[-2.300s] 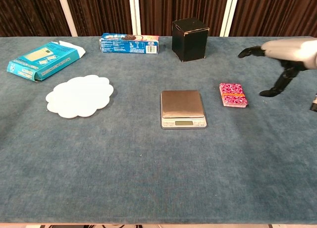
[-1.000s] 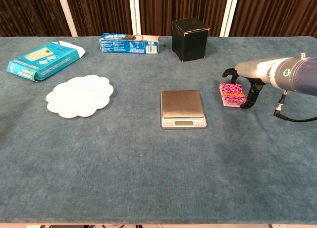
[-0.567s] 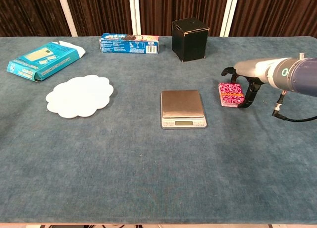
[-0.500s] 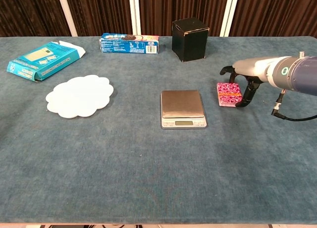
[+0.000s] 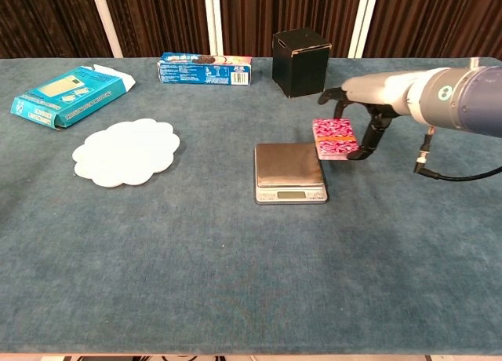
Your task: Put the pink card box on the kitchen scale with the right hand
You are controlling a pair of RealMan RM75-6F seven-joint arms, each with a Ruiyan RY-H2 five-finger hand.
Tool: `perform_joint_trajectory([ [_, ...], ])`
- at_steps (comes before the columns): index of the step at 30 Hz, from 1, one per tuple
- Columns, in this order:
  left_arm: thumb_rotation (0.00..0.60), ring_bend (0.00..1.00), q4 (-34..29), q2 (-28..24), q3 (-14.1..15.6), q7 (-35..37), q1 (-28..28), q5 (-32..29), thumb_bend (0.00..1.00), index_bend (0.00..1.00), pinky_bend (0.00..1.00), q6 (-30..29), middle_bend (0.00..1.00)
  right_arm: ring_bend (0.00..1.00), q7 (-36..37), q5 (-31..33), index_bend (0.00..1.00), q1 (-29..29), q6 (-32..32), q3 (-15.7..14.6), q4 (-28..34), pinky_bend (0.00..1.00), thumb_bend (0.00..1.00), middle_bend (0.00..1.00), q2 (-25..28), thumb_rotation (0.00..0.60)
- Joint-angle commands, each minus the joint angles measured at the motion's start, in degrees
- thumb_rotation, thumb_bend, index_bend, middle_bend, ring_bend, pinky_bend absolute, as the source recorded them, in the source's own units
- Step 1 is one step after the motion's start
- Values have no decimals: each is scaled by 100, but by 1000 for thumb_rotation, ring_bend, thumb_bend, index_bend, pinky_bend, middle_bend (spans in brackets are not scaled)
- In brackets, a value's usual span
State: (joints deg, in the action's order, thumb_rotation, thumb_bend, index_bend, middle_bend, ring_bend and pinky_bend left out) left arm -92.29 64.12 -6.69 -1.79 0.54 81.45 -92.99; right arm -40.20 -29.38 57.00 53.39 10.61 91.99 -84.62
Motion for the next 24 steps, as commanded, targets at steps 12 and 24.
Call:
perform_joint_trajectory([
  [12, 600, 0, 2, -37, -1, 94, 19, -8, 663, 64, 0, -5, 0, 78, -242, 158, 0, 312, 347, 7, -53, 0, 359, 307, -647, 600],
  [24, 600, 0, 2, -38, 0, 86, 15, -9, 662, 63, 0, 7, 0, 2, -426, 384, 0, 455, 384, 10, -230, 0, 360, 35, -857, 600],
])
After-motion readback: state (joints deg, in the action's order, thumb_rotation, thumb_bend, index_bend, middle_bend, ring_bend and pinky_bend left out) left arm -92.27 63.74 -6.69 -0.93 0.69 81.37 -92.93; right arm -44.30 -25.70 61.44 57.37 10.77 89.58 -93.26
